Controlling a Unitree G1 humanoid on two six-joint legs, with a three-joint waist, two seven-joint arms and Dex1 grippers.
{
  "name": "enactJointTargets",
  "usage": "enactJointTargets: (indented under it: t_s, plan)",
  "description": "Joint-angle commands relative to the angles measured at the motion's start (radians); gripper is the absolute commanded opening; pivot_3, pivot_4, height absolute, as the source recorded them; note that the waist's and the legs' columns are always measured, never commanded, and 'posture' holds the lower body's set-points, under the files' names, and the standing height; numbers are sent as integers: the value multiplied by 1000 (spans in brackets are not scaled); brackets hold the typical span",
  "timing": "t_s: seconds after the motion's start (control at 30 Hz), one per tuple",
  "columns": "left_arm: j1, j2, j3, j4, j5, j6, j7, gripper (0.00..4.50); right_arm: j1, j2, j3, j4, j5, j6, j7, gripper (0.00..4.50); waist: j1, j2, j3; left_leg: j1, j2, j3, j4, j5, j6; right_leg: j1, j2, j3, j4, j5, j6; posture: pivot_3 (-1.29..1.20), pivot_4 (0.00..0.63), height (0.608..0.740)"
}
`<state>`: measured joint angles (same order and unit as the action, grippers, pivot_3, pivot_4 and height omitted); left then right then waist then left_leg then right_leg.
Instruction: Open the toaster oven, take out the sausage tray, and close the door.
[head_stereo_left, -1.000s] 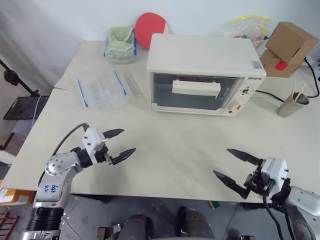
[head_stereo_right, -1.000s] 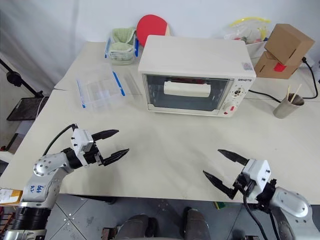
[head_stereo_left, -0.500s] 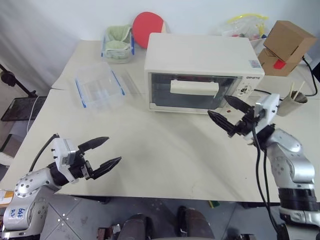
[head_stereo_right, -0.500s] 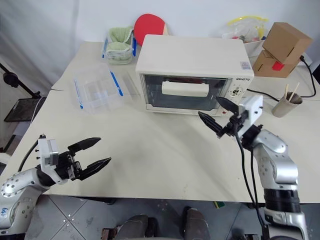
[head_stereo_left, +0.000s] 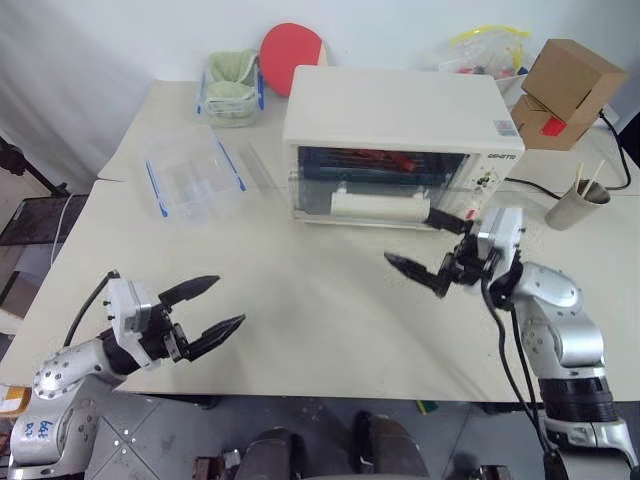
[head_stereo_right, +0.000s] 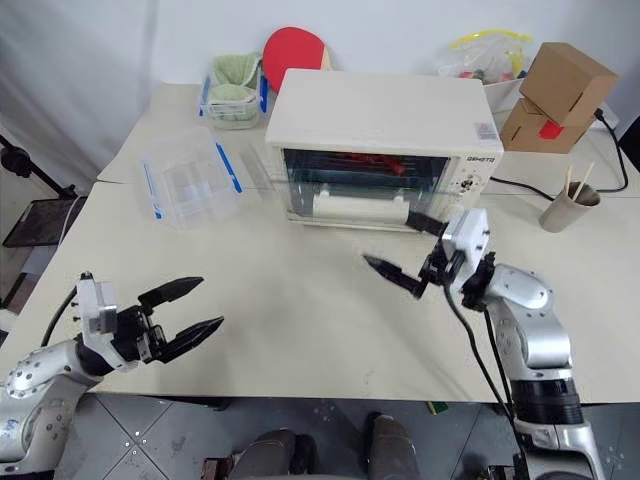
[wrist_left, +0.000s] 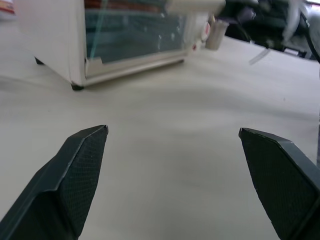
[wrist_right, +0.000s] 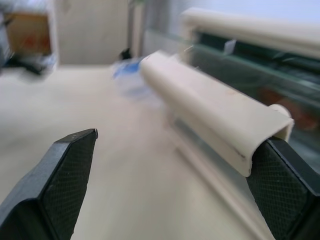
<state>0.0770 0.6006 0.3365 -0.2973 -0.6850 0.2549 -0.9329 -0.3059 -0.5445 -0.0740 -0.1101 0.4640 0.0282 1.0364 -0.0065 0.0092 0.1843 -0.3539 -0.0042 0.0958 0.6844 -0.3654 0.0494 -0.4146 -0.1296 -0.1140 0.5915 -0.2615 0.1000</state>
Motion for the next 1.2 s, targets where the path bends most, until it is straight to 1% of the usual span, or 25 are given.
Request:
enactJointTargets:
  t_s: [0.03, 0.13, 0.2, 0.23, 0.3, 0.33, 0.37, 0.4, 0.53, 0.57, 0.7, 0.87, 0.97, 1.1, 1.13, 1.2]
  plan:
    - [-111, 6, 21, 28, -62, 46, 33, 4465, 35, -21, 18, -54, -42, -102, 46, 4500, 2, 0, 0, 0, 0, 0, 0, 0, 0, 0, 0, 0, 1, 0, 0, 0, 150, 740]
    - [-254, -10, -20, 119, -45, 56, 35, 3912, 63, -27, 27, -4, -115, -206, 51, 4500, 3, 0, 0, 1, 0, 0, 0, 0, 0, 0, 0, -1, 1, 0, 0, 0, 150, 740]
    - [-354, -21, -69, 194, 3, 44, 31, 3381, 63, -22, 28, 26, -141, -253, 39, 4500, 6, 0, 0, 1, -1, 0, 0, 0, 0, 0, 1, -3, 1, 0, 0, 0, 150, 740]
    - [-420, -40, -100, 246, 33, 35, 38, 2972, 62, -20, 27, 38, -146, -269, 36, 4500, 6, 0, 0, 1, -1, 1, 1, 1, 0, 1, 4, -6, 2, 0, 0, 0, 150, 740]
    - [-553, -86, -155, 367, 97, -4, 52, 2374, 55, -21, 28, 68, -163, -307, 33, 4500, 11, -1, 0, 1, -2, 1, 1, 1, 1, 1, 5, -8, 2, 0, 1, 0, 150, 740]
    - [-594, -102, -167, 411, 115, -22, 52, 2087, 51, -21, 30, 78, -168, -318, 33, 4500, 11, -1, 0, 1, -2, 0, 2, 1, 1, 2, 6, -9, 1, 1, 1, 0, 150, 740]
    - [-644, -126, -182, 462, 140, -38, 65, 1707, 48, -23, 31, 88, -174, -331, 32, 4500, 10, -1, 0, 0, -3, 0, 2, 1, 1, 2, 6, -9, 1, 1, 1, 0, 150, 740]
    - [-691, -152, -195, 514, 163, -55, 77, 1470, 45, -24, 32, 97, -179, -342, 32, 4500, 10, -1, 0, 0, -2, 1, 2, 1, 1, 2, 6, -9, 1, 1, 2, 0, 150, 740]
    - [-812, -241, -250, 672, 234, -129, 69, 264, 48, -26, 32, 116, -191, -375, 25, 4500, 10, -1, 0, 0, -1, 0, 3, 1, 1, 2, 8, -11, 1, 1, 2, 0, 150, 740]
    - [-835, -258, -261, 711, 259, -159, 73, 22, 52, -25, 34, 118, -193, -381, 23, 4500, 10, -1, 0, 0, -1, 0, 3, 1, 1, 2, 8, -11, 1, 1, 2, 0, 150, 740]
    - [-893, -306, -281, 825, 311, -230, 71, 22, 74, -21, 39, 116, -204, -400, 9, 4500, 9, -2, 0, -1, 0, 0, 4, 1, 1, 2, 10, -11, 0, 1, 2, 0, 150, 740]
    - [-891, -328, -312, 859, 338, -256, 8, 22, 142, -17, 13, 98, -220, -406, -57, 4500, 13, -2, 1, -1, 0, 0, 6, 1, 1, 2, 10, -10, 1, 1, 2, 0, 150, 740]
    - [-865, -325, -333, 845, 358, -265, -20, 22, 276, -24, -32, 63, -230, -416, -113, 4500, 32, -2, 1, -3, 0, -1, 8, 1, 1, 2, 10, -10, 1, 1, 2, 0, 150, 740]
    - [-818, -310, -357, 830, 397, -293, -38, 22, 463, -23, -110, 12, -230, -422, -187, 4500, 34, -2, 1, -2, 0, -1, 8, 1, 1, 2, 10, -10, 1, 1, 2, 0, 150, 740]
    - [-799, -308, -361, 820, 405, -292, -35, 22, 524, -17, -151, 2, -227, -419, -216, 4500, 33, -2, 1, -2, 0, -1, 8, 1, 1, 3, 10, -9, 0, 1, 2, 0, 150, 740]
    - [-766, -303, -371, 796, 420, -291, -28, 22, 599, -16, -206, -13, -231, -417, -260, 4500, 32, -2, 1, -2, 0, -1, 9, 1, 1, 3, 10, -8, 1, 1, 2, 0, 150, 740]
